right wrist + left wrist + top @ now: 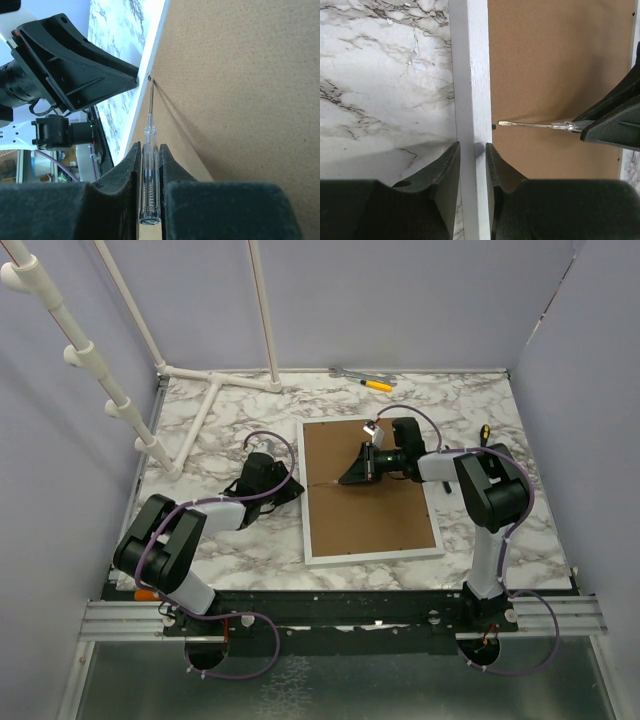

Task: Take the photo out of the frame
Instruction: Release the photo frame item from the photo frame.

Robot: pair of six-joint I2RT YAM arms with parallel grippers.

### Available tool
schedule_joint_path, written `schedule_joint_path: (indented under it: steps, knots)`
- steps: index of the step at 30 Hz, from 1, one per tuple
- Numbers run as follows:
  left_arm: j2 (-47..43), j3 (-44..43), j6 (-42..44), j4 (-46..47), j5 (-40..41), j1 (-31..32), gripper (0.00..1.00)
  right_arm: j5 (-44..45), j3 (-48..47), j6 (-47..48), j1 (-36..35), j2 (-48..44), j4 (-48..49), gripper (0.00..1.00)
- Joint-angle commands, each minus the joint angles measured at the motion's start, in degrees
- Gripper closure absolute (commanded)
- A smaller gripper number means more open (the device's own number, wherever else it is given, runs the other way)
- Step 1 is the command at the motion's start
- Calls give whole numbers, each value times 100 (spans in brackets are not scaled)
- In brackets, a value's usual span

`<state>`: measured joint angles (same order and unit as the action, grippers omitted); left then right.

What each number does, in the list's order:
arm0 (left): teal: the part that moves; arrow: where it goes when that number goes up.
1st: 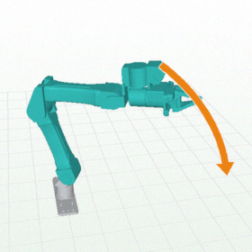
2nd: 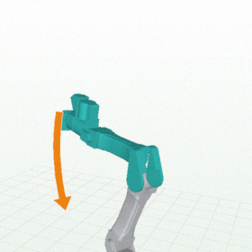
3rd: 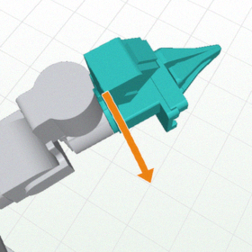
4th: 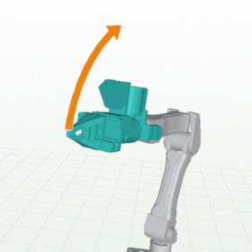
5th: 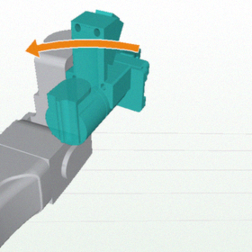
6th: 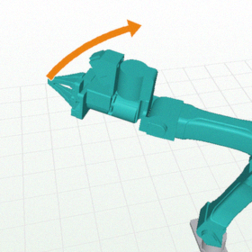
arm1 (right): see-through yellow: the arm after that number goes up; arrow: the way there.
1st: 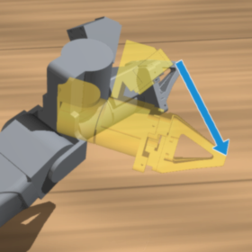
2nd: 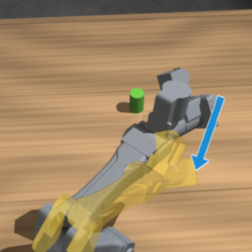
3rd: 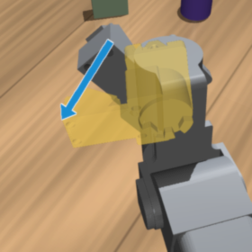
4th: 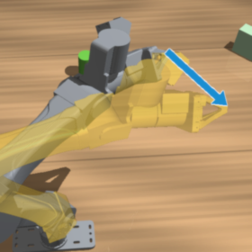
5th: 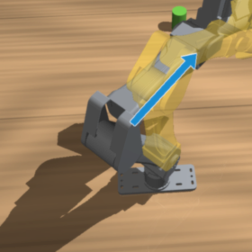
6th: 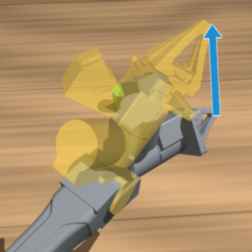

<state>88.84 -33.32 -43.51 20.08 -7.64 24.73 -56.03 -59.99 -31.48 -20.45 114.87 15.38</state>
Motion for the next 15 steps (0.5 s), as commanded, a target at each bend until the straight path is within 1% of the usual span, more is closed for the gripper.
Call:
schedule_joint_path:
  steps: [1,15]
  knots:
    - [63,-169,-43,198,-162,-48,73,2,-74,50,-78,212,-145,99]
    - [243,-198,-127,369,-261,-100,75,-13,-118,32,-139,299,-156,99]
